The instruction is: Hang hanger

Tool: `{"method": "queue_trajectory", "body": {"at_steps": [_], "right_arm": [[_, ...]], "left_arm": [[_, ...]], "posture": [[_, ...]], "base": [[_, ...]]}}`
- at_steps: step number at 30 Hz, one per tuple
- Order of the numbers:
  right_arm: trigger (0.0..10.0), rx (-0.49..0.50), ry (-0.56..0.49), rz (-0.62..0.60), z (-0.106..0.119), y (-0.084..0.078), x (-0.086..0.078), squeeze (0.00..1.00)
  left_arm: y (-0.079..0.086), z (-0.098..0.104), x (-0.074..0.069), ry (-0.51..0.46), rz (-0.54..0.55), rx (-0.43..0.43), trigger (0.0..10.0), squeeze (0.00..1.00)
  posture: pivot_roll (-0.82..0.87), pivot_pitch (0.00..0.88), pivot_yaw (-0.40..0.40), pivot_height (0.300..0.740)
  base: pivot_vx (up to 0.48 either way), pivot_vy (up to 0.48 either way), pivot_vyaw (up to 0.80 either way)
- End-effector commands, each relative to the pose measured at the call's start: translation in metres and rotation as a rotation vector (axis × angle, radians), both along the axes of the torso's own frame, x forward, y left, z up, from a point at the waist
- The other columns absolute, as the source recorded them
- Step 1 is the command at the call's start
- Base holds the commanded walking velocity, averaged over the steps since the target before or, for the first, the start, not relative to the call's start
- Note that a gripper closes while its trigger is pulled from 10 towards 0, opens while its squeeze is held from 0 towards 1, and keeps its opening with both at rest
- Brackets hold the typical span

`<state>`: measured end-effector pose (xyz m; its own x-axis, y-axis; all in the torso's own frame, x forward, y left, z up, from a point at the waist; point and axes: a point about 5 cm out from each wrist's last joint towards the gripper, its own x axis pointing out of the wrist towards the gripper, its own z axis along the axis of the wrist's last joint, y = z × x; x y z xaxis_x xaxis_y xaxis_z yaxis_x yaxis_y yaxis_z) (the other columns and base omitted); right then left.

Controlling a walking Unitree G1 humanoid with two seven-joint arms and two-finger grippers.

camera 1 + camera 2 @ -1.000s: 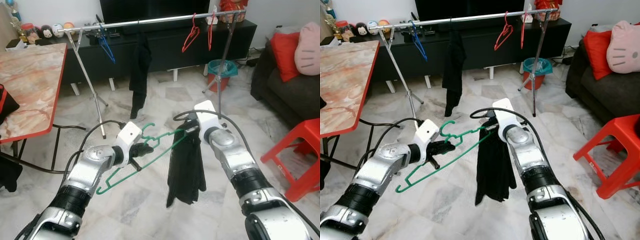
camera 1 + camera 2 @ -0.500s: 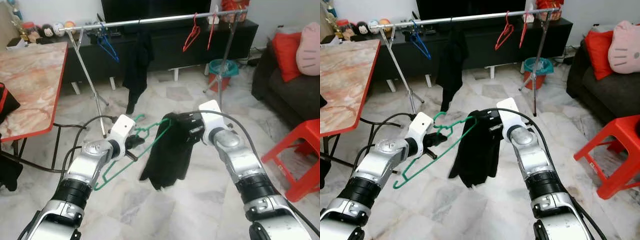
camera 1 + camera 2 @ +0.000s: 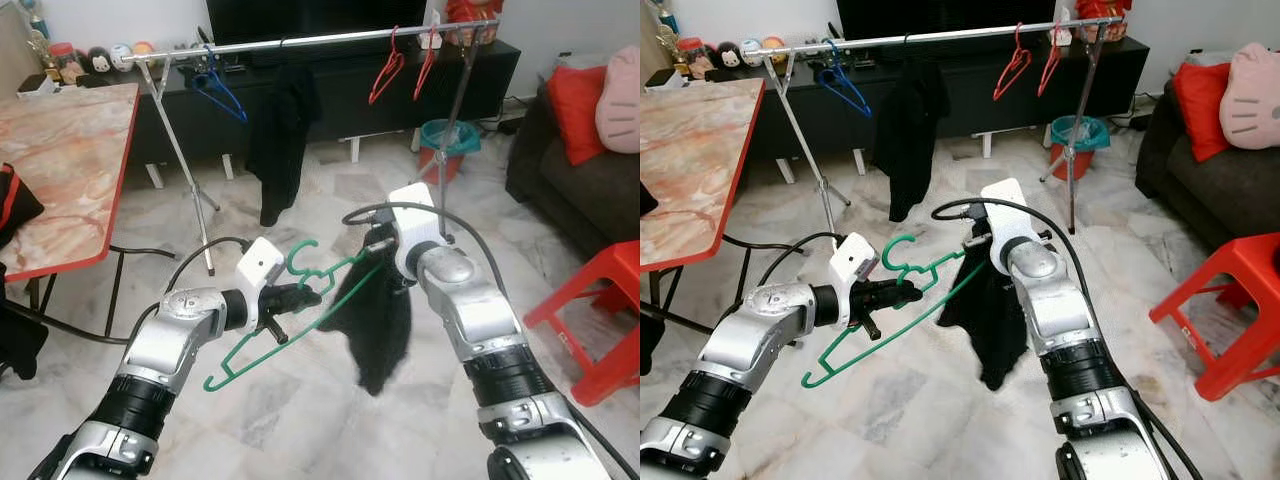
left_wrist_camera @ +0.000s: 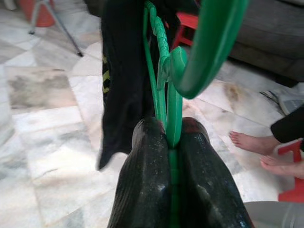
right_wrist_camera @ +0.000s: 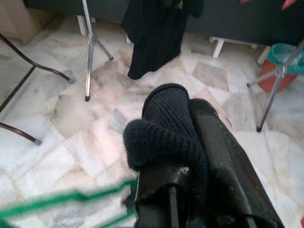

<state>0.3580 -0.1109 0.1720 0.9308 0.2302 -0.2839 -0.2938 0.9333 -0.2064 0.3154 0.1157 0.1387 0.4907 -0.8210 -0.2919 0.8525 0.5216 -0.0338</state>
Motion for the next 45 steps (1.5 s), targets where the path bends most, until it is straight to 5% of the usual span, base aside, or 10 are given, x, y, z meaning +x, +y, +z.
{"method": "queue_trajectory", "body": {"at_steps": [1, 7, 13, 18, 31, 38, 45], "right_arm": [[10.0, 0.008, -0.062, -0.007, 0.014, 0.001, -0.001, 0.00], [10.0, 0.022, -0.083, -0.098, 0.020, -0.015, 0.003, 0.00], [10.0, 0.032, -0.056, -0.043, 0.018, -0.001, -0.001, 0.00], [10.0, 0.037, -0.048, -0.011, 0.021, 0.011, -0.006, 0.00], [10.0, 0.018, -0.001, -0.023, 0.015, 0.012, -0.019, 0.00], [10.0, 0.030, 0.000, 0.000, 0.016, 0.019, -0.024, 0.00], [10.0, 0.003, 0.012, 0.135, 0.018, 0.037, -0.034, 0.00]], "left_arm": [[-0.004, 0.003, -0.007, 0.004, -0.064, 0.003, 10.0, 0.00], [0.000, -0.002, -0.014, 0.030, -0.106, 0.045, 10.0, 0.00], [0.001, -0.009, -0.013, 0.037, -0.095, 0.123, 10.0, 0.00], [0.009, -0.015, 0.000, 0.011, 0.038, 0.215, 10.0, 0.00], [0.022, 0.001, 0.034, -0.051, 0.401, 0.172, 10.0, 0.00], [0.022, 0.001, 0.036, -0.054, 0.428, 0.175, 10.0, 0.00], [0.009, 0.001, 0.027, -0.035, 0.298, 0.124, 10.0, 0.00]], "posture": [[-0.16, 0.000, 0.016, 0.740], [-0.16, 0.000, 0.017, 0.740], [-0.16, 0.000, 0.018, 0.740], [-0.16, 0.000, 0.019, 0.740], [-0.17, 0.000, 0.018, 0.740], [-0.17, 0.000, 0.019, 0.740], [-0.16, 0.000, 0.017, 0.740]], "base": [[0.000, 0.000, 0.00], [0.000, 0.000, 0.00], [0.000, 0.000, 0.00], [0.000, 0.000, 0.00], [0.000, 0.000, 0.00], [0.000, 0.000, 0.00], [0.000, 0.000, 0.00]]}}
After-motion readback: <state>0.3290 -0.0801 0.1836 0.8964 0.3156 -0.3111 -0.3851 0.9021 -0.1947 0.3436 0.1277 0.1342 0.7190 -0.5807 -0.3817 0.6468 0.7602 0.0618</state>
